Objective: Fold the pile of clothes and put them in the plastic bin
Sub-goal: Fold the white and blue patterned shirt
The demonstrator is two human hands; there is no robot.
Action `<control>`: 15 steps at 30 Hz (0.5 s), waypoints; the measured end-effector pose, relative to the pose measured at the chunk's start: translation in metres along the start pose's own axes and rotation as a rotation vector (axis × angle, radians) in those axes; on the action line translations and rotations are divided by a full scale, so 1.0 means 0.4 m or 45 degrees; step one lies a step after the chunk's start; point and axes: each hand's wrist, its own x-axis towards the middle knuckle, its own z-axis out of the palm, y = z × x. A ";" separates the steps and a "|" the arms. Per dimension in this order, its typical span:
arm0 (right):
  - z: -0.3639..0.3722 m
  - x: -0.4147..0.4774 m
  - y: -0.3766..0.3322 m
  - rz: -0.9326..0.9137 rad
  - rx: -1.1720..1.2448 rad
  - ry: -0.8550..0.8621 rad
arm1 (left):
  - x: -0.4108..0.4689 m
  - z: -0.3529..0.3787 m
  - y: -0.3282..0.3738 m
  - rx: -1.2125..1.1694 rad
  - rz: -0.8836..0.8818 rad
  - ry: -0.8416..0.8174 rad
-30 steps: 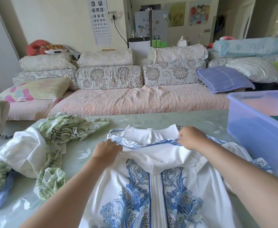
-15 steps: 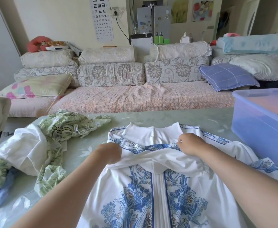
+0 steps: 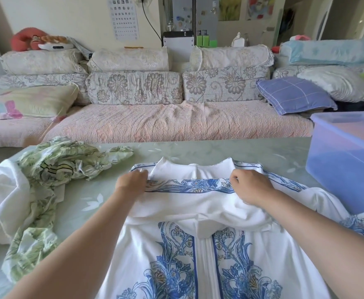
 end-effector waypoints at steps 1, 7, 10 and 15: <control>0.002 0.006 0.004 0.006 -0.012 0.052 | 0.006 0.000 -0.009 -0.044 -0.091 0.058; 0.030 0.042 0.017 -0.116 -0.050 0.395 | 0.010 0.009 -0.021 -0.262 -0.319 0.301; 0.057 0.044 0.010 -0.231 -0.121 0.446 | 0.000 0.008 -0.014 -0.245 -0.152 0.316; 0.038 0.007 -0.057 -0.477 0.104 0.107 | -0.059 0.022 0.021 -0.284 0.133 -0.091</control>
